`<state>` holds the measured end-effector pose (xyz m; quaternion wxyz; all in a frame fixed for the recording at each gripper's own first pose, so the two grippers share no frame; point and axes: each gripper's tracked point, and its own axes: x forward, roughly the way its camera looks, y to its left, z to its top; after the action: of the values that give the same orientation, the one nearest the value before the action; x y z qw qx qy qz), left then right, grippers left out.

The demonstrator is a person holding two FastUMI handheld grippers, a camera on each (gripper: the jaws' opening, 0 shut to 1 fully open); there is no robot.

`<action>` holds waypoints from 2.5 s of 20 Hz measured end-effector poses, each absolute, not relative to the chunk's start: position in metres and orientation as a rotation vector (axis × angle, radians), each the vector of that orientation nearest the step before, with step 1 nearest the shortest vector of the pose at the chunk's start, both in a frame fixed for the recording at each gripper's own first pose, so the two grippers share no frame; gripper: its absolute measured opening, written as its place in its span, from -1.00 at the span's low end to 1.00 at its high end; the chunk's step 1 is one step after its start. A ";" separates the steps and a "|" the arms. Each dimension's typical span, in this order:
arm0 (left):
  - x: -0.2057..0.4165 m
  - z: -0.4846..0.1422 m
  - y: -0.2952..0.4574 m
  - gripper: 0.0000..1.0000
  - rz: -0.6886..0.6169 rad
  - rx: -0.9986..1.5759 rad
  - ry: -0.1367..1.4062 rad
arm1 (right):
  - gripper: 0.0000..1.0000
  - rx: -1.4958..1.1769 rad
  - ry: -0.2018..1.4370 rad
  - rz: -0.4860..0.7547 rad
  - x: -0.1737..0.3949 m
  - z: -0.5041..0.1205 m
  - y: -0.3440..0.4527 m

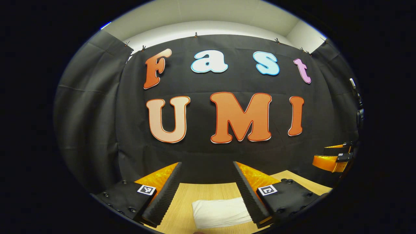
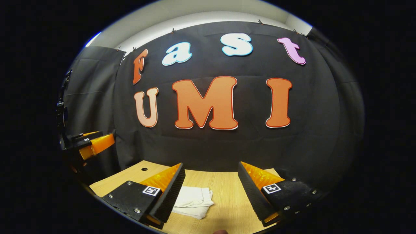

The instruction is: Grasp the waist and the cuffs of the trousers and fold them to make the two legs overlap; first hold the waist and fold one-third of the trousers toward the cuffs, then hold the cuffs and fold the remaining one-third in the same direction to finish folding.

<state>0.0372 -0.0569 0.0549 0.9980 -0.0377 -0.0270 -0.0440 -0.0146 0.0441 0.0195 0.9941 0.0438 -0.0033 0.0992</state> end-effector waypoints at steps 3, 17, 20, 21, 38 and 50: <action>0.034 0.053 -0.056 0.96 -0.086 -0.074 -0.052 | 0.97 0.085 -0.010 0.202 -0.015 0.020 0.045; 0.028 0.056 -0.062 0.92 -0.081 -0.067 -0.066 | 0.97 0.068 -0.015 0.217 -0.019 0.018 0.049; 0.028 0.059 -0.062 0.92 -0.080 -0.056 -0.074 | 0.97 0.069 -0.016 0.216 -0.019 0.018 0.049; 0.027 0.059 -0.063 0.92 -0.079 -0.052 -0.076 | 0.97 0.067 -0.016 0.215 -0.018 0.018 0.048; 0.040 0.062 -0.041 0.96 -0.085 -0.053 -0.073 | 0.96 0.059 -0.035 0.176 -0.023 0.027 0.058; 0.043 0.069 -0.022 0.92 -0.165 -0.029 -0.106 | 0.97 0.058 -0.080 0.092 -0.036 0.043 0.070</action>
<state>0.0432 -0.0219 0.0686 0.9951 -0.0146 -0.0531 -0.0825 -0.0358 0.0700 0.0427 0.9977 0.0292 -0.0399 0.0459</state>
